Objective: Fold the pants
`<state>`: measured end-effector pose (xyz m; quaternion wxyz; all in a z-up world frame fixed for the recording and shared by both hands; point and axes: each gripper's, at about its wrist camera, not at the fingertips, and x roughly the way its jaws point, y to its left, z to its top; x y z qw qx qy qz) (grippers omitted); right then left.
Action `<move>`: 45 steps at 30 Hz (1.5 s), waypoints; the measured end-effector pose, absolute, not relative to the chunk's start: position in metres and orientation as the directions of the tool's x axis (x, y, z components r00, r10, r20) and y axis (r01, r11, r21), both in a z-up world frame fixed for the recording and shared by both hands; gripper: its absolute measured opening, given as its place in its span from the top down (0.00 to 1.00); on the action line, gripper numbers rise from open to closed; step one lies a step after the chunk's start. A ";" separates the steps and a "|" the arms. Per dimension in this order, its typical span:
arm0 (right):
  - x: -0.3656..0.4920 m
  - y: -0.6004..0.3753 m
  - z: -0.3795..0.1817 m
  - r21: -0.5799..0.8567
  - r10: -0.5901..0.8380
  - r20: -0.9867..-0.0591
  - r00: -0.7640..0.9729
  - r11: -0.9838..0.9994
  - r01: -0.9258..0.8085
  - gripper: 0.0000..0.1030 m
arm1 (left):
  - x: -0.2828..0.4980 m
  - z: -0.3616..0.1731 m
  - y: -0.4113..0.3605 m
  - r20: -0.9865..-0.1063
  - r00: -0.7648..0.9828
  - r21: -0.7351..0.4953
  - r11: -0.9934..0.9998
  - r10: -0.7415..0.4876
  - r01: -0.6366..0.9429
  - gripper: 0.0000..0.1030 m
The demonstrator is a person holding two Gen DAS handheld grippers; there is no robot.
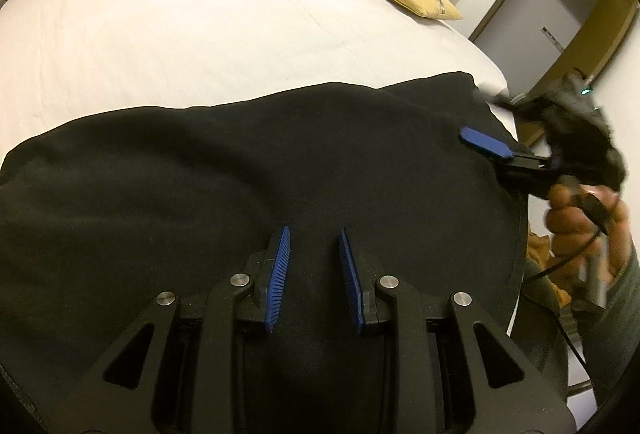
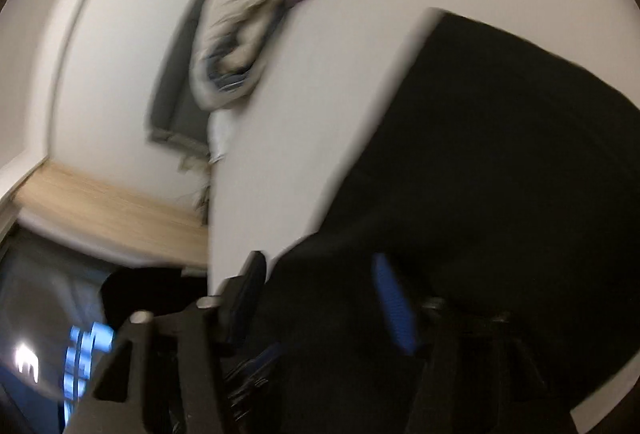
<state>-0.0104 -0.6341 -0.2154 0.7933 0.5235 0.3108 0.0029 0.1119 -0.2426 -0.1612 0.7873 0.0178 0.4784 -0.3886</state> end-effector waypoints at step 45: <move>-0.082 -0.674 -0.236 0.935 0.142 -0.333 0.932 0.173 0.308 0.91 | 0.132 -0.175 -0.240 -0.704 0.155 -0.513 0.647 -0.693 0.565 0.75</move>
